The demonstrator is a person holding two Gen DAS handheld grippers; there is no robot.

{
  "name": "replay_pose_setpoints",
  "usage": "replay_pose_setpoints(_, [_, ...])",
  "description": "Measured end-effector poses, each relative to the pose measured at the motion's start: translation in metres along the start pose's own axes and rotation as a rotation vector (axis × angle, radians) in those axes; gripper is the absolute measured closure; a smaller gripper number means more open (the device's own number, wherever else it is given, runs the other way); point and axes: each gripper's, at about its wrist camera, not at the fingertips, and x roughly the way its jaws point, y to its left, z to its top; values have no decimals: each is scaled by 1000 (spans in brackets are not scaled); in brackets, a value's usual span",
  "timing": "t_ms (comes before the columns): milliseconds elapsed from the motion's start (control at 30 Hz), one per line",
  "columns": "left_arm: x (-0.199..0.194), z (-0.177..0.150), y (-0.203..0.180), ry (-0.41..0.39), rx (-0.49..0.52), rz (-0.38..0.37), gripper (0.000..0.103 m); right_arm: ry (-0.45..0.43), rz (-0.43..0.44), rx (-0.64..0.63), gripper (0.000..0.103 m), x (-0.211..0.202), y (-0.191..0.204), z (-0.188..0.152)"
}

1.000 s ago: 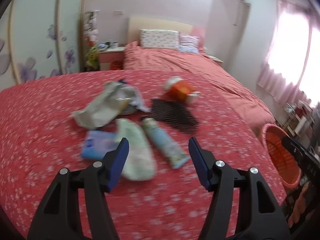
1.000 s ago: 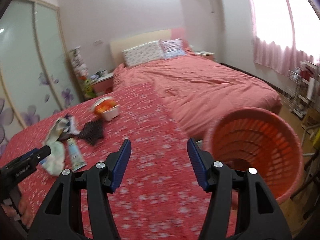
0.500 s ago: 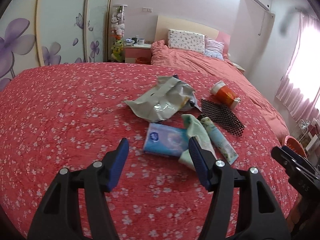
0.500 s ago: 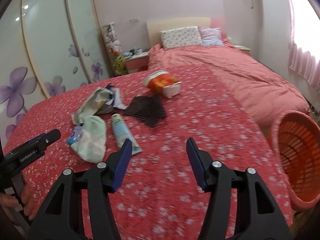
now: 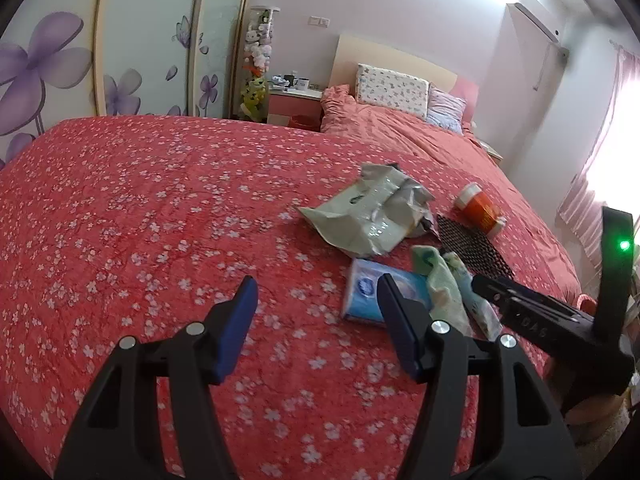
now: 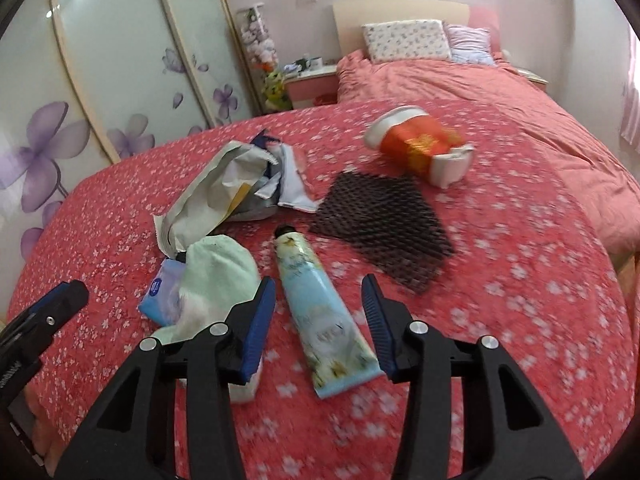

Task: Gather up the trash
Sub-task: 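Grasp the lotion tube with the right tool, then grasp the light green cloth with the left tool while the right tool holds the tube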

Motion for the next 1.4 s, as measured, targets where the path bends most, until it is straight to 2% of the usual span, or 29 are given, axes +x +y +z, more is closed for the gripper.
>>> replay_pose_setpoints(200, [9,4,9,9,-20,6,42,33,-36,-48,57,21,10,7])
replay_pose_setpoints(267, [11,4,11,12,-22,5,42,52,-28,-38,62,26,8,11])
replay_pose_setpoints(333, [14,4,10,16,-24,3,42,62,-26,-39,63,29,8,12])
replay_pose_setpoints(433, [19,4,8,22,-26,0,42,67,-34,-58,63,30,11,13])
replay_pose_setpoints(600, [22,4,2,29,-23,-16,42,66,-41,-81,73,25,11,9])
replay_pose_setpoints(700, [22,4,-7,31,-9,-34,42,61,-33,-74,74,17,7,4])
replay_pose_setpoints(900, [24,2,-33,43,25,-85,42,22,-34,-24,75,-7,-13,-4])
replay_pose_setpoints(1100, [28,-1,-67,56,77,-125,43,-17,-75,47,75,-29,-44,-14])
replay_pose_setpoints(1333, [46,-6,-97,90,141,-111,59,-25,-98,140,75,-47,-88,-26])
replay_pose_setpoints(1400, [54,-6,-101,105,145,-98,60,-22,-93,159,75,-49,-94,-28])
